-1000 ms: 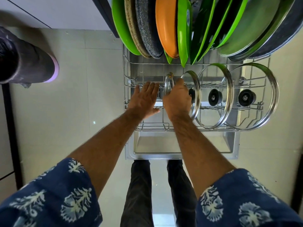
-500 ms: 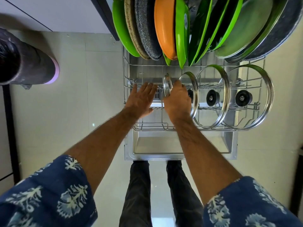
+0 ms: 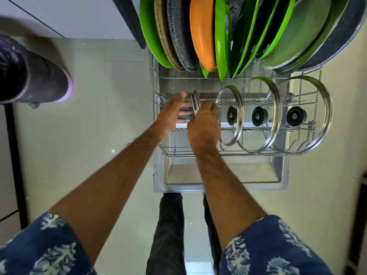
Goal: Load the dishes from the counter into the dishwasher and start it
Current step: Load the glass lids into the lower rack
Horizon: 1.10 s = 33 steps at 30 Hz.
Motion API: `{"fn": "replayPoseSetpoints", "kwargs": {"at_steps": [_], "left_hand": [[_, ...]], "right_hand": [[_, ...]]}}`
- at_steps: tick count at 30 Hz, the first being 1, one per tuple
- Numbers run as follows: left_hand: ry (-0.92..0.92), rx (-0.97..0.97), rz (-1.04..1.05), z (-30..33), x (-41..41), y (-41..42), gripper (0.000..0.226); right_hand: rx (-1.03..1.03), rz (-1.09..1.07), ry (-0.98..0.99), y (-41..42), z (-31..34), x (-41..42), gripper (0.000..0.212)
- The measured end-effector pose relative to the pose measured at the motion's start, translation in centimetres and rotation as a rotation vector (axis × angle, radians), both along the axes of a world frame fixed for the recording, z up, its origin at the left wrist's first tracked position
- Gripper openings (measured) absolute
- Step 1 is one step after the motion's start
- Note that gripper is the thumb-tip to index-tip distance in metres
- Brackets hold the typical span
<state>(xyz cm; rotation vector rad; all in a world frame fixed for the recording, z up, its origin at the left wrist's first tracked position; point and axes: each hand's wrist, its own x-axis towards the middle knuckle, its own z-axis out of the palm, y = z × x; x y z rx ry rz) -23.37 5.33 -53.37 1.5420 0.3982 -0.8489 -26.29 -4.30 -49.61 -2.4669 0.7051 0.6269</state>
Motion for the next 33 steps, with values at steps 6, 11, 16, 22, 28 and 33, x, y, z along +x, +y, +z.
{"fn": "replayPoseSetpoints", "kwargs": {"at_steps": [6, 11, 16, 22, 28, 33], "left_hand": [[0.082, -0.036, -0.005, 0.1, 2.0, -0.7, 0.041], [0.103, -0.043, 0.021, 0.1, 2.4, 0.6, 0.029], [0.075, 0.062, -0.038, 0.4, 2.6, -0.5, 0.034], [-0.004, 0.264, -0.129, -0.2, 3.6, -2.9, 0.035], [-0.076, 0.343, -0.224, -0.4, 3.3, -3.4, 0.041], [-0.119, 0.283, -0.219, -0.3, 2.1, -3.4, 0.045]], "right_hand": [[0.173, 0.022, -0.065, 1.8, -1.1, -3.3, 0.084], [0.214, 0.101, -0.071, 2.4, -1.4, -3.9, 0.084], [0.216, 0.1, -0.07, 1.5, -1.3, -3.7, 0.081], [0.3, 0.121, -0.04, -0.6, -1.5, -2.4, 0.074], [0.36, 0.154, -0.002, -1.6, -1.7, -2.2, 0.076], [0.372, 0.221, -0.058, -2.7, -2.4, -3.1, 0.077]]}}
